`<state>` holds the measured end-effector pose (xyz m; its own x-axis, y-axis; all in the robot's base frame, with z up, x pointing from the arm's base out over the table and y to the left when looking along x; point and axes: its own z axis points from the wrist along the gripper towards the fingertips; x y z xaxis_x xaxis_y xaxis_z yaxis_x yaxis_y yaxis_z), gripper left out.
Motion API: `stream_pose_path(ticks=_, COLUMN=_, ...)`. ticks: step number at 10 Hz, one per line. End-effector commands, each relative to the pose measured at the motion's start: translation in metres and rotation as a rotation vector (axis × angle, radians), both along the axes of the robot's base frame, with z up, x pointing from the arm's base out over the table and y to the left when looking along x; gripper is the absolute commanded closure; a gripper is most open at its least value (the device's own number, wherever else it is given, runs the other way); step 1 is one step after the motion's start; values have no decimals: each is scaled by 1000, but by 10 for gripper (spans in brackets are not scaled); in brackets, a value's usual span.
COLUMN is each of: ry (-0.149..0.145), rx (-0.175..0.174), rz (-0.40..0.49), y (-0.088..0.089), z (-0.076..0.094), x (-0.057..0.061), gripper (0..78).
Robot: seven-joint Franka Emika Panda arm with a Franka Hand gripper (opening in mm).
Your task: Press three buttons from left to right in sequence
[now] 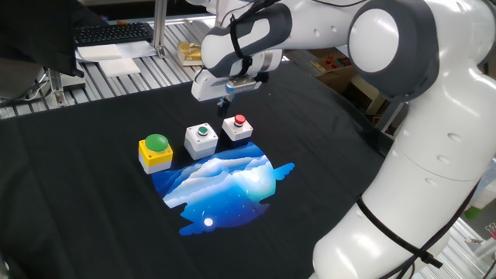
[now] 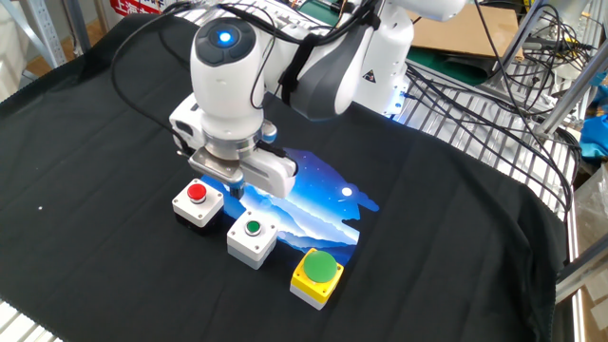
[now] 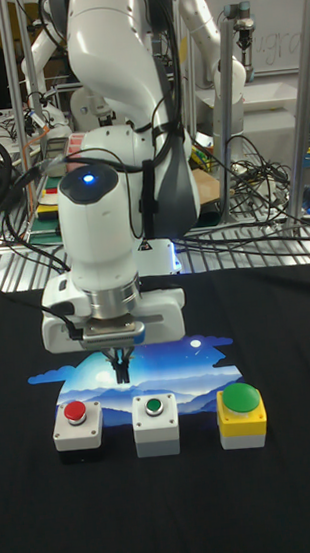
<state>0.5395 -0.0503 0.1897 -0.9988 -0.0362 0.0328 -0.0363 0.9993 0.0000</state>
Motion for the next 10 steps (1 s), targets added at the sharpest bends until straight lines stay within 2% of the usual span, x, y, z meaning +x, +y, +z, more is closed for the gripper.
stream_pose_path(ticks=1, ry=-43, rx=-2, rz=-58, y=10, z=-4, x=1, gripper=776)
stream_pose_path(ticks=4, ry=-42, rx=-10, rz=-37, y=13, z=-1, x=2, gripper=776)
stream_pose_path(ticks=6, ry=-31, rx=-4, rz=-27, y=10, z=2, x=6, gripper=776)
stream_pose_path(ticks=7, ry=-31, rx=-4, rz=-27, y=10, z=2, x=6, gripper=1)
stream_pose_path(ticks=10, ry=-31, rx=-4, rz=-27, y=10, z=2, x=6, gripper=1)
